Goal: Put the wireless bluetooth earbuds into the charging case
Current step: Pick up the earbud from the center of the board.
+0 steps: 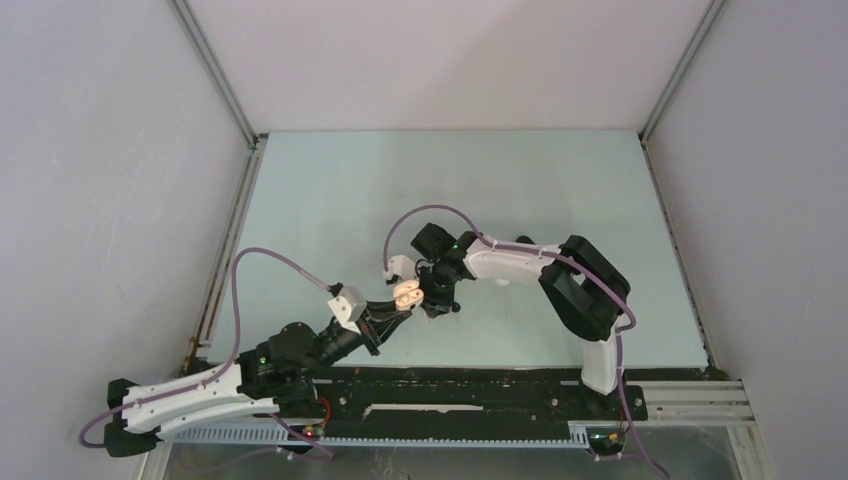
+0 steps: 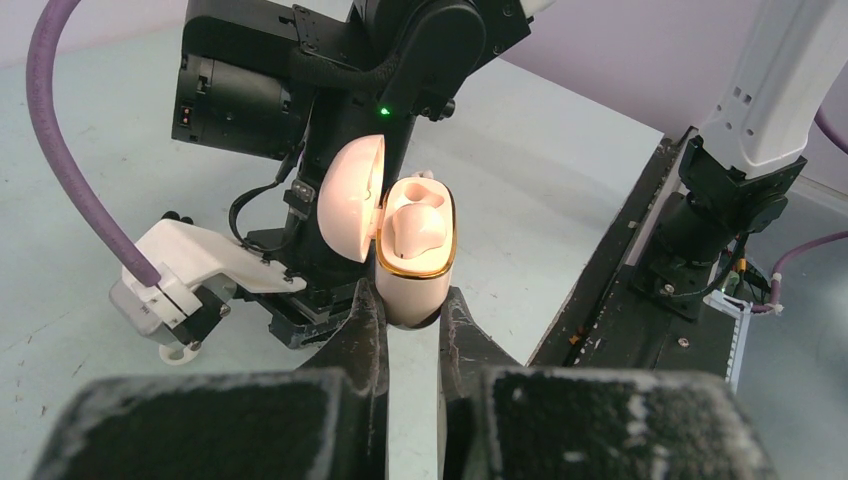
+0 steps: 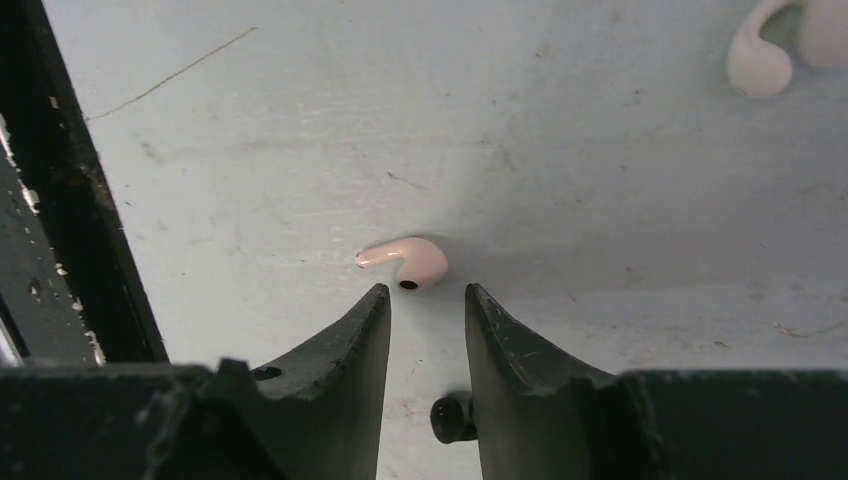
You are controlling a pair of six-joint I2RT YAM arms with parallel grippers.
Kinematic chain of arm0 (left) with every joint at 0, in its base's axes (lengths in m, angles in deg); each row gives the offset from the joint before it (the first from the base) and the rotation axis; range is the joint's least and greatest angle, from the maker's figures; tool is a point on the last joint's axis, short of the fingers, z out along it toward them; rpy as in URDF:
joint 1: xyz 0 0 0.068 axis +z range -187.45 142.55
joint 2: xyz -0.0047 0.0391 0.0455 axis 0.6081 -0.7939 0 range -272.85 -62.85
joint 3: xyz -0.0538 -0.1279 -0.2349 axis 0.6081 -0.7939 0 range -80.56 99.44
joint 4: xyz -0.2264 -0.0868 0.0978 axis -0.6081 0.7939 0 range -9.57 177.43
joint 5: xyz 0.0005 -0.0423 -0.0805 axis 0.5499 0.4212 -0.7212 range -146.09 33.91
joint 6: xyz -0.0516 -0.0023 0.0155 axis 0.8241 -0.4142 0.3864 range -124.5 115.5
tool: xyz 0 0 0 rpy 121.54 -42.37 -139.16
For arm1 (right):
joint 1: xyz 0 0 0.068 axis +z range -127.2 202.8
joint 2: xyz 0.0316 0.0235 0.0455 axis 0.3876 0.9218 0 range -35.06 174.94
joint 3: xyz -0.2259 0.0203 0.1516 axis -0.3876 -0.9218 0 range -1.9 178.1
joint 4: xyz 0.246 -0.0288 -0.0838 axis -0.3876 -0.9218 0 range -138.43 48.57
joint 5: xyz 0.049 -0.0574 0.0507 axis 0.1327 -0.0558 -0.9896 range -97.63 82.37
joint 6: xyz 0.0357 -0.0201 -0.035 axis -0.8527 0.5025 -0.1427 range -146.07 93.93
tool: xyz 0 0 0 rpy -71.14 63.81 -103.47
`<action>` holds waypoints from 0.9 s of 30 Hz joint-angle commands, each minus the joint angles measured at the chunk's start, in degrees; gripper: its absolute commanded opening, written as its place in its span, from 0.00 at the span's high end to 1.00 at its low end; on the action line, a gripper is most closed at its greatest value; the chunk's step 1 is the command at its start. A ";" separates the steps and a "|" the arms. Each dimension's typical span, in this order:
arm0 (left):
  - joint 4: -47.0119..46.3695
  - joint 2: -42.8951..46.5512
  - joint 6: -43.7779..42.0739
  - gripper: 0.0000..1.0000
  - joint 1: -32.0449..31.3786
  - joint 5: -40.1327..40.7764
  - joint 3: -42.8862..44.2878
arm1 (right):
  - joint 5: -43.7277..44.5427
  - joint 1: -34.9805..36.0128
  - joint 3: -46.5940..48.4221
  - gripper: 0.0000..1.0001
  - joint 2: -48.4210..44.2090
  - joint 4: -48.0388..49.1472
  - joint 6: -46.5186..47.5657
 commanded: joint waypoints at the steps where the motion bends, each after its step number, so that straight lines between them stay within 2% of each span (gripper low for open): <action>1: -1.69 -0.08 -0.78 1.00 -0.35 -0.50 1.55 | -2.82 0.28 2.30 0.63 1.26 -1.62 -0.09; 11: -1.50 0.09 -0.54 1.00 -0.35 -0.68 1.45 | -3.54 0.40 2.34 0.66 3.05 -1.36 1.26; 21: -1.95 -0.33 -0.71 1.00 -0.44 -0.92 1.45 | -1.81 1.38 2.30 0.64 2.87 -0.35 2.20; 27: -1.96 -0.42 -0.88 1.00 -0.44 -1.02 1.50 | 3.53 4.62 2.35 0.69 5.32 0.86 2.17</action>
